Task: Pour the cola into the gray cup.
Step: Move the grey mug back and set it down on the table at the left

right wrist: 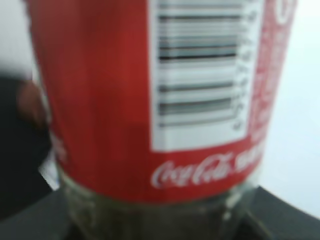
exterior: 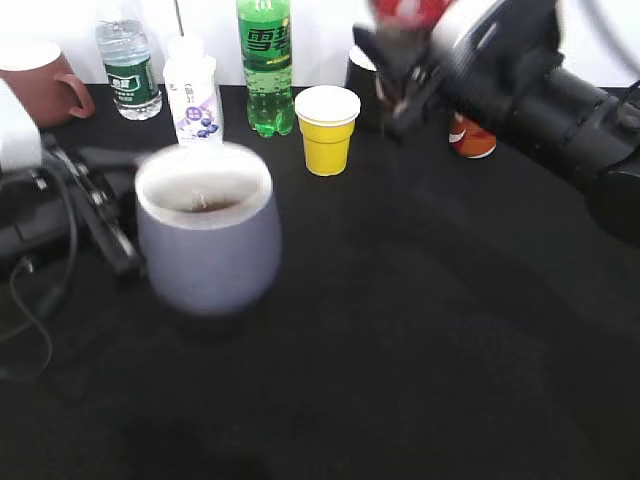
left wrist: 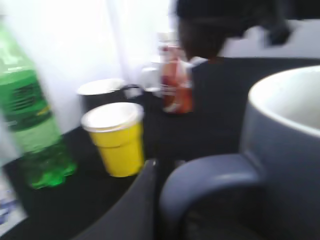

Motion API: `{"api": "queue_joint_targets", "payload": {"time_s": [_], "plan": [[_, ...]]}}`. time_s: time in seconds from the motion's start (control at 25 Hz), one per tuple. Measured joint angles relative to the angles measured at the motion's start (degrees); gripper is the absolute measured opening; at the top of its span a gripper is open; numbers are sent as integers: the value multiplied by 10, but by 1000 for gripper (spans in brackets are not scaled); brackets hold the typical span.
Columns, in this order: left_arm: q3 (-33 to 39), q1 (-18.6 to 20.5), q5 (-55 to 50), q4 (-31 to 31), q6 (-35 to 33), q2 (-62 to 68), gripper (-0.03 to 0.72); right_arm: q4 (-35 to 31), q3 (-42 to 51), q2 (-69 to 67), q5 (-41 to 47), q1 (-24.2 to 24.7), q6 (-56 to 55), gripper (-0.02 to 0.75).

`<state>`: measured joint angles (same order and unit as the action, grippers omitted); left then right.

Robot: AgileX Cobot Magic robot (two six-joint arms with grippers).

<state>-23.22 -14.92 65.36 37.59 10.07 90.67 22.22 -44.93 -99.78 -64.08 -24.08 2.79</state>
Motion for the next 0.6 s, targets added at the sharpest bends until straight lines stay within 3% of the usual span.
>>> {"api": "queue_joint_targets", "payload": {"time_s": [0.12, 0.32, 0.44, 0.6], "plan": [[0, 0, -21, -153, -67, 0, 48, -45, 34, 6, -17, 0, -107, 385], [1, 8, -33, -391, -178, 25, 48, -239, 187, 95, -21, 0, -66, 385], [-4, 69, -4, -423, -181, 87, 48, -347, 234, 115, -21, 0, -10, 385], [-90, 102, -6, -425, -185, 198, 48, -373, 235, 115, -22, 0, 12, 384]]}}
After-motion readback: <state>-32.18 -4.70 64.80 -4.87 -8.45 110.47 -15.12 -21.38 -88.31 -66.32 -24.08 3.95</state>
